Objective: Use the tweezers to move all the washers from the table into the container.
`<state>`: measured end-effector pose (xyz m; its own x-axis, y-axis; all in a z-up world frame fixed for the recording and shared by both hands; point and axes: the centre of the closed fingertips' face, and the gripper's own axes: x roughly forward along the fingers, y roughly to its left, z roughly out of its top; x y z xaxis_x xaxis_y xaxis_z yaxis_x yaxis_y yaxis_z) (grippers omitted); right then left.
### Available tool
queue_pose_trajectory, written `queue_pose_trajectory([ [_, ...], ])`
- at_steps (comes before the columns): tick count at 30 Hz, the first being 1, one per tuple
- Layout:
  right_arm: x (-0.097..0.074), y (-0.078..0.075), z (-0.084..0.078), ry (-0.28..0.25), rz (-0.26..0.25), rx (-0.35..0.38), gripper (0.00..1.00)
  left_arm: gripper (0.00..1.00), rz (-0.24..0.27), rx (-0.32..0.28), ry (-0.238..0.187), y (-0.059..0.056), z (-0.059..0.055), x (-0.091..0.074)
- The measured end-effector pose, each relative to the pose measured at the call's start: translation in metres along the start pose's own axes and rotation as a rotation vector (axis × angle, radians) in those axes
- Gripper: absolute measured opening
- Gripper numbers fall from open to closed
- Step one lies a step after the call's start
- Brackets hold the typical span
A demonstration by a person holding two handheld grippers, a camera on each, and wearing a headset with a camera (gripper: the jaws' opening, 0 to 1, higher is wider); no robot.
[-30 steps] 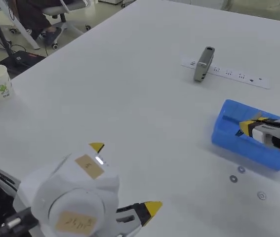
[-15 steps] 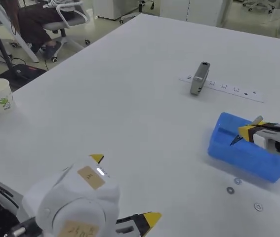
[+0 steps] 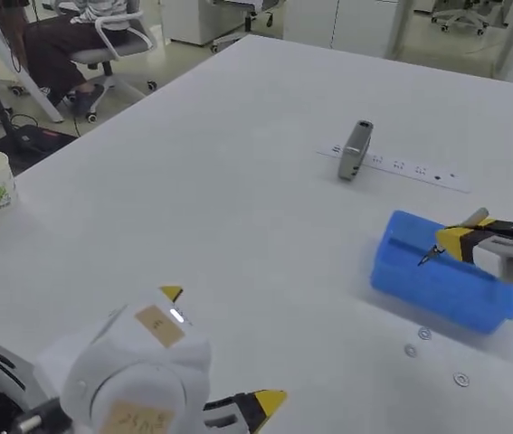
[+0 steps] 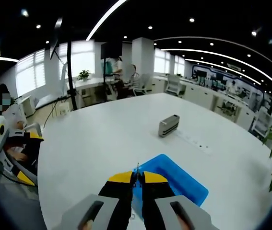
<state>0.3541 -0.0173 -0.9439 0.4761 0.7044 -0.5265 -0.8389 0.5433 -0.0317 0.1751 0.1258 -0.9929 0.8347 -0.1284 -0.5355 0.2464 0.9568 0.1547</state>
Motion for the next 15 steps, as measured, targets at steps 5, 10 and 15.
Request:
queue_pose_trajectory([
  [5,-0.004,0.011,-0.013,0.03,0.029,-0.011,0.02,0.86,0.0,-0.001,-0.001,0.0,0.0,0.0],
  [10,-0.007,0.017,-0.027,0.055,0.037,-0.007,0.02,0.86,0.002,0.001,0.0,0.0,0.0,0.0],
  [15,-0.006,0.025,-0.045,0.094,0.069,0.03,0.02,0.86,0.003,0.002,0.002,0.0,0.0,0.0],
])
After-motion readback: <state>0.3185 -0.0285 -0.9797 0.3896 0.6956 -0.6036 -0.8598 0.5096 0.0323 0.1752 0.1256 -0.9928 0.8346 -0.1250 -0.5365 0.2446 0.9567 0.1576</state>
